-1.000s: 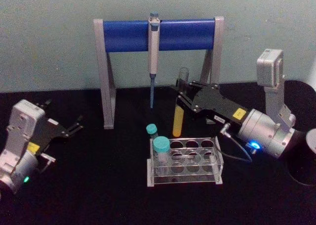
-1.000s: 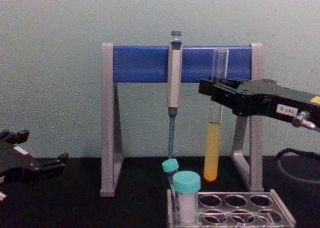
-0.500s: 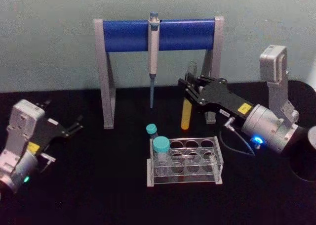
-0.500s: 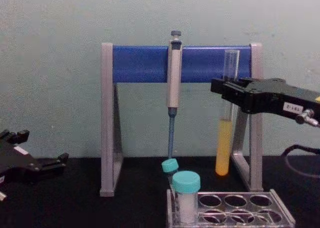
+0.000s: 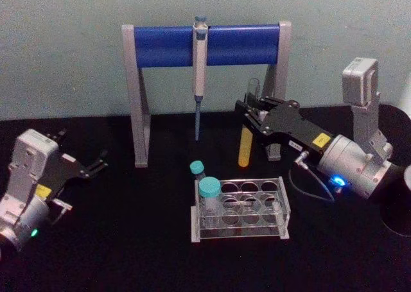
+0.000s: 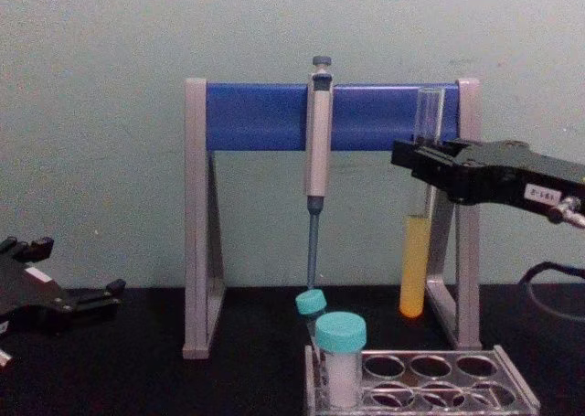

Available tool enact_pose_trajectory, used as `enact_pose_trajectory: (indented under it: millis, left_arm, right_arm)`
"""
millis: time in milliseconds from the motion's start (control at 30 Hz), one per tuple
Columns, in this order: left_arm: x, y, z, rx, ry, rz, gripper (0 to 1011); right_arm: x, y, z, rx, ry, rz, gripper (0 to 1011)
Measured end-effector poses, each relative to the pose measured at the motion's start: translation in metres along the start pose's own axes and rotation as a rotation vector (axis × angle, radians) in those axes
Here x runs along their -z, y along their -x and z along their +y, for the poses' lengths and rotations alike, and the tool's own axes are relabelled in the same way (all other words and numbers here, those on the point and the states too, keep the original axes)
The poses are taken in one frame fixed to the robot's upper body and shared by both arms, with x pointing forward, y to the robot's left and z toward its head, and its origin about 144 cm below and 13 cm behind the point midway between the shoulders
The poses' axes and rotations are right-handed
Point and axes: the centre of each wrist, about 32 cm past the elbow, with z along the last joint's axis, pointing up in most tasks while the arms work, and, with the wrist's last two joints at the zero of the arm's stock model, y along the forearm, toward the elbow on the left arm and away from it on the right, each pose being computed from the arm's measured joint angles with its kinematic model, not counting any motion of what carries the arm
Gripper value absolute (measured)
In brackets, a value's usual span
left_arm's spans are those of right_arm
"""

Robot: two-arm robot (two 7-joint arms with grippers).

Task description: Pick up the test tube from the test tube rack, shake it, then place it back into the test tube rack.

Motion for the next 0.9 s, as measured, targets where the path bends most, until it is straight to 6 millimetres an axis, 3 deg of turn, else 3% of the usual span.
enact_pose_trajectory:
  millis: [367,633,900]
  left_arm:
    - [0.0,0.0,0.0,0.0,0.0,0.0,1001]
    - [0.0,0.0,0.0,0.0,0.0,0.0,1001]
    - [0.0,0.0,0.0,0.0,0.0,0.0,1001]
  right_arm:
    - [-0.006,-0.002,-0.02,0.044,0.022,-0.028,234]
    - [-0.015,0.012,-0.042,0.009,0.067,-0.041,234]
    - [-0.015,0.022,-0.037,-0.077,0.053,0.005,234]
